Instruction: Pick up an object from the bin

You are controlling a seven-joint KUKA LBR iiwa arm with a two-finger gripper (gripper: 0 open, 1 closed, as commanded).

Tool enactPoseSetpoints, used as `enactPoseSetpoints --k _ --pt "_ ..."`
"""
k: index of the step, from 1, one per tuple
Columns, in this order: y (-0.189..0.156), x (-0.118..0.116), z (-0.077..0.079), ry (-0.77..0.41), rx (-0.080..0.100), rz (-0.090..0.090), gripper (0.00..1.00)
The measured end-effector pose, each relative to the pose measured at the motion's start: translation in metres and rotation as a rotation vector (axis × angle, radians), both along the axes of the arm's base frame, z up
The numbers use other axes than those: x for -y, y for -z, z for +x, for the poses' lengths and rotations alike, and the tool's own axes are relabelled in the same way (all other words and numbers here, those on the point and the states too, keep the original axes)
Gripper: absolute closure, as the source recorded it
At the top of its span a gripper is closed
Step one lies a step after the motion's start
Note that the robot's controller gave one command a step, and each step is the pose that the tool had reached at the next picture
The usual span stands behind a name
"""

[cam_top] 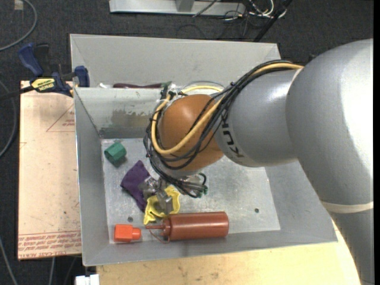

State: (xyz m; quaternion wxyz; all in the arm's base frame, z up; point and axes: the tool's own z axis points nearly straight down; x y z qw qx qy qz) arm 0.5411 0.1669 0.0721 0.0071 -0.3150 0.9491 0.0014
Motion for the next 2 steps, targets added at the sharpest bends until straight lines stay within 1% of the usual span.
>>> enactPoseSetpoints --k 1,2 --pt "0.000 0.000 0.000 0.000 0.000 0.000 1.00" --pt "-0.167 -0.007 0.008 0.028 0.010 0.005 1.00"
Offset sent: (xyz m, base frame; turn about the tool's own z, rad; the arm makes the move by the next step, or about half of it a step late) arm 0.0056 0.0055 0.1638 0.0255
